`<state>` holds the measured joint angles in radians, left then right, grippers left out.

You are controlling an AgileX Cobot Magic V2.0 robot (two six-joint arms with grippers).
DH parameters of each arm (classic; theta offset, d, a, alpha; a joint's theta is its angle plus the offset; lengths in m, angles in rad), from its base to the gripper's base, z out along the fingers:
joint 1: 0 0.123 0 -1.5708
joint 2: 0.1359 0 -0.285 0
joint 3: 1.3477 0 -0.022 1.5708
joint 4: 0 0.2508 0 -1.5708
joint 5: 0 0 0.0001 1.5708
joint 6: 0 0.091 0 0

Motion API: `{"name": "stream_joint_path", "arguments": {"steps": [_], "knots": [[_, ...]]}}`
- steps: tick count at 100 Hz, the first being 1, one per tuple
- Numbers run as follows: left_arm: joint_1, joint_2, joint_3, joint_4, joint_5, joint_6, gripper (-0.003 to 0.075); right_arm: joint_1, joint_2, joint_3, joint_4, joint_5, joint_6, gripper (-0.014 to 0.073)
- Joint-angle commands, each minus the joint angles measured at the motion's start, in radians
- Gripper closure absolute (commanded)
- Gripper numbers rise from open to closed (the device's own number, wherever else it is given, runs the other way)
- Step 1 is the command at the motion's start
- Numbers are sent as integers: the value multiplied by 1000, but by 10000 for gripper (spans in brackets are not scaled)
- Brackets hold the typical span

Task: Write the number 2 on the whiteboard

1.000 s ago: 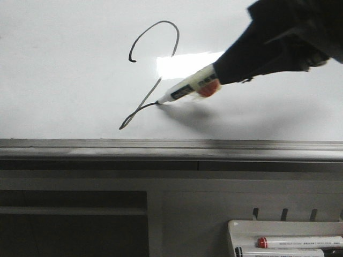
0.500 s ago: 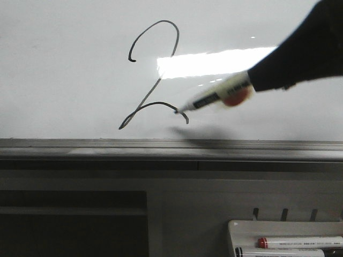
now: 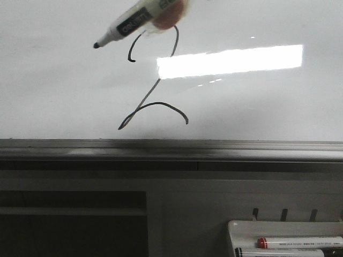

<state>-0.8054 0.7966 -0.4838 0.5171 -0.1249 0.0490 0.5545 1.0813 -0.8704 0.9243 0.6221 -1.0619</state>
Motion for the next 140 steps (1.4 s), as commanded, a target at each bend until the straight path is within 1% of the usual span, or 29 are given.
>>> {"name": "stream_joint_path", "arguments": {"steps": [1,9,22,31,69,94,124,140], "knots": [[-20,61,-31,93,-38,-6,378,35,-6,-52,18,-43,-13,663],[-16,118,-35,141,-36,-4,389,66,-6,-59,15,-59,-11,663],[-16,165,-47,142,-43,1,389,93,-6,-66,15,-62,-9,663],[-16,163,-55,142,-44,1,389,96,-5,-67,11,-62,8,663],[-16,162,-56,123,-38,1,389,96,48,-67,0,-59,8,663],[-16,165,-34,101,-24,1,389,96,69,-67,-12,-63,8,663],[-16,165,-2,85,-42,1,389,96,96,-67,-3,-49,8,663],[-16,165,-2,84,-46,1,389,128,96,-67,-3,-50,8,663]]}}
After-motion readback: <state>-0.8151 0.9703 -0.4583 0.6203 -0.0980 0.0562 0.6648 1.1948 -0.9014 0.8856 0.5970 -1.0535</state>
